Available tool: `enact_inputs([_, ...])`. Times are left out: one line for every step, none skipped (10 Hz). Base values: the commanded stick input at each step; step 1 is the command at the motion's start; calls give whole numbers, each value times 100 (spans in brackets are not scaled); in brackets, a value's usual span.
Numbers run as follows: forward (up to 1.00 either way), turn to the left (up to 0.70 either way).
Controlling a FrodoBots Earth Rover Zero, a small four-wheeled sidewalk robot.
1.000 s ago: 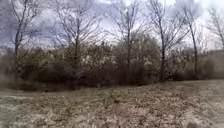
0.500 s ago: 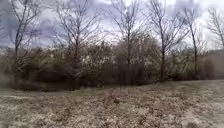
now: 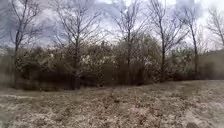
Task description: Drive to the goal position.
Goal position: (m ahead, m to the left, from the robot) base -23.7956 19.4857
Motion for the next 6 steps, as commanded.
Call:
enact_inputs([0, 70])
enact_inputs([0, 41])
enact_inputs([0, 0])
enact_inputs([0, 0])
enact_inputs([0, 0])
enact_inputs([-38, 0])
